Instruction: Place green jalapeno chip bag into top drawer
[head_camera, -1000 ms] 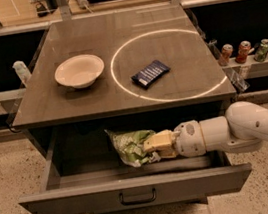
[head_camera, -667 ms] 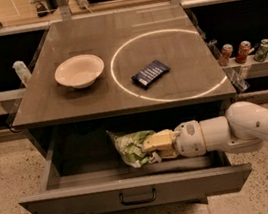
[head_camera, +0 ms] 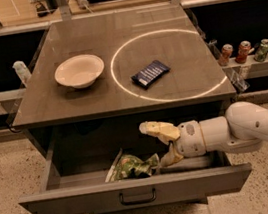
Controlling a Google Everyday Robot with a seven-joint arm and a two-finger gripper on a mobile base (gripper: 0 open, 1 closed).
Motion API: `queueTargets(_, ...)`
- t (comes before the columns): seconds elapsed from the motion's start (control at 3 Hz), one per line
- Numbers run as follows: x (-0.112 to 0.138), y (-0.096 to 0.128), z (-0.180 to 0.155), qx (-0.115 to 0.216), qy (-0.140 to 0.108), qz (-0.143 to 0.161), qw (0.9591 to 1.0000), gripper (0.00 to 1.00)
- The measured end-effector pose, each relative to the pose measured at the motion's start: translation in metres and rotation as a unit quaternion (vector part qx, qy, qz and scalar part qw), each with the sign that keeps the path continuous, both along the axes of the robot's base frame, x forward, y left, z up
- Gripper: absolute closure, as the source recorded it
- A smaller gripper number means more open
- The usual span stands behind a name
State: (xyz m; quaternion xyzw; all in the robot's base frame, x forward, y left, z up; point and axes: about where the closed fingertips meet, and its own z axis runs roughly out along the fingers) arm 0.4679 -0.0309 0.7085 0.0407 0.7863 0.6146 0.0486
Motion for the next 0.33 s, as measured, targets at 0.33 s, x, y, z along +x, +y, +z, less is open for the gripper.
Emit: queueTargets(0.33,0.0000,0.0000,0.0000,0.000,0.000,0.000,1.0000,0.00)
